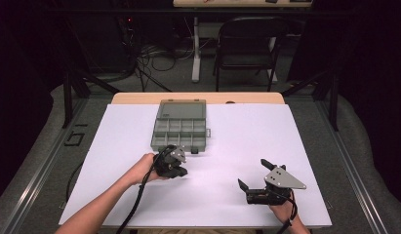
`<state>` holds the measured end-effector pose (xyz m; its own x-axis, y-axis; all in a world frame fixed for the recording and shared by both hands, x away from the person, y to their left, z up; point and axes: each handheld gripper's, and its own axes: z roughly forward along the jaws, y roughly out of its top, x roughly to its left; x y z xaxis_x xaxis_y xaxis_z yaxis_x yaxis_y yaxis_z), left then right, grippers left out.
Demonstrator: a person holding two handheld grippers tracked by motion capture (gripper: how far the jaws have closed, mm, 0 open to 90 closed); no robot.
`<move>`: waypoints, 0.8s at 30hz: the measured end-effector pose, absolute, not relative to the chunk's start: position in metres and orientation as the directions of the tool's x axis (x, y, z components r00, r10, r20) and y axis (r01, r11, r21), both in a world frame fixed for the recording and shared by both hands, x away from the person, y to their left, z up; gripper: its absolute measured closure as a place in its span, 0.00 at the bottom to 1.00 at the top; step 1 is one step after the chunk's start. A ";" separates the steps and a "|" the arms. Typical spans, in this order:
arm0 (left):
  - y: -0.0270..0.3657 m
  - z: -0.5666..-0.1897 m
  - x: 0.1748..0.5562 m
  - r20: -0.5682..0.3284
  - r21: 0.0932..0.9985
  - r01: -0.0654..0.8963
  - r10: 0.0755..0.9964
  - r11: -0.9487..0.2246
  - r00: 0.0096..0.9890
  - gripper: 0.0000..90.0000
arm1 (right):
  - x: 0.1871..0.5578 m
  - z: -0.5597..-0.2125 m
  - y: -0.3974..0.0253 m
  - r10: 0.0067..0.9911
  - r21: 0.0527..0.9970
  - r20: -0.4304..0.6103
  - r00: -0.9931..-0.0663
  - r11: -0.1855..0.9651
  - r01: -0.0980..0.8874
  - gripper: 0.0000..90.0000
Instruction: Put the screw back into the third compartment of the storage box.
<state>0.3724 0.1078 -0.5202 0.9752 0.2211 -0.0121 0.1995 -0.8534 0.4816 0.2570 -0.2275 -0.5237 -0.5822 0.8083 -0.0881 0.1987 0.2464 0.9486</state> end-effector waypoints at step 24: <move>0.118 -0.486 0.409 0.041 0.500 0.238 0.297 -0.832 0.954 0.97 | 0.257 -0.524 -0.227 0.808 0.949 -0.088 -0.582 0.246 0.199 0.00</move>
<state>0.4090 0.1176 -0.4863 0.9540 0.2971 0.0411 0.2377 -0.8325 0.5005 0.2572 -0.2275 -0.5237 -0.5825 0.8081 -0.0879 0.1988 0.2465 0.9486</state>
